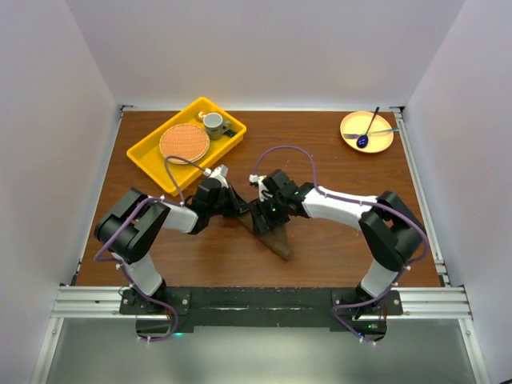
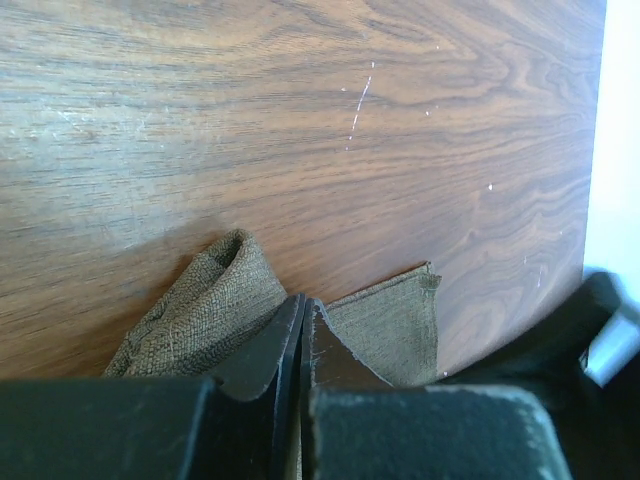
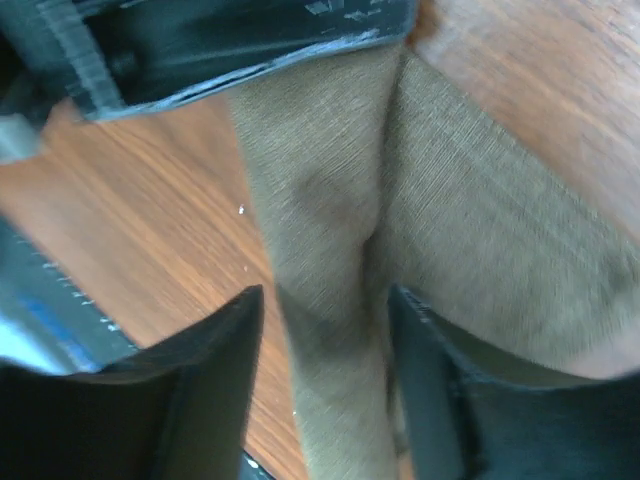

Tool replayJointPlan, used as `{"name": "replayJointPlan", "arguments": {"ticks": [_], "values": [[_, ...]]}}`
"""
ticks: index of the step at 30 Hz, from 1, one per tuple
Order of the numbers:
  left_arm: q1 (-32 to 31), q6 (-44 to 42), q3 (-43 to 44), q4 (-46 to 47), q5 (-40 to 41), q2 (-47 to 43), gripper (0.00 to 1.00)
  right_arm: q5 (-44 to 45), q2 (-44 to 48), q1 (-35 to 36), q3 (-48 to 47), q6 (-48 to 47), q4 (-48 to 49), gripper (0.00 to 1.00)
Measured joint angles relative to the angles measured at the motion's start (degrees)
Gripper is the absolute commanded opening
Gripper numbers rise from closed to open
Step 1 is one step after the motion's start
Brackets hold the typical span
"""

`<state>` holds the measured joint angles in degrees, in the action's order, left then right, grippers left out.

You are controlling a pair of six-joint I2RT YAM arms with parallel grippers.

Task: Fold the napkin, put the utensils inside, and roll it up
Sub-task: Roll the napkin with the utensil

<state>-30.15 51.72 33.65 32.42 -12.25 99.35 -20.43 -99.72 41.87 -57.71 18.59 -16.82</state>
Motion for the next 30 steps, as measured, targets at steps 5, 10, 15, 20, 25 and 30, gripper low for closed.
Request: {"name": "replayJointPlan", "arguments": {"ticks": [5, 10, 15, 20, 25, 30], "values": [[0.0, 0.0, -0.2, 0.3, 0.0, 0.0, 0.03, 20.0, 3.5, 9.7, -5.4, -1.4, -7.3, 0.76], [0.1, 0.2, -0.2, 0.3, -0.6, 0.0, 0.03, 35.7, 2.0, 16.6, -10.3, -1.7, -11.3, 0.80], [0.5, 1.3, -0.8, 0.9, -1.6, -0.1, 0.03, 43.9, -4.7, 20.3, -13.6, -0.8, -12.3, 0.98], [1.4, 2.8, -1.8, 0.9, -2.8, -0.6, 0.03, 46.3, -9.0, 21.5, -14.1, 0.5, -12.2, 0.80], [1.9, 3.0, -2.7, -0.3, -2.7, -2.2, 0.03, 47.8, -9.9, 22.0, -14.8, 1.8, -11.7, 0.38], [1.9, 3.0, -4.7, -2.1, -1.0, -6.4, 0.08, 47.5, -8.9, 22.6, -12.6, 1.8, -8.5, 0.00]]}}
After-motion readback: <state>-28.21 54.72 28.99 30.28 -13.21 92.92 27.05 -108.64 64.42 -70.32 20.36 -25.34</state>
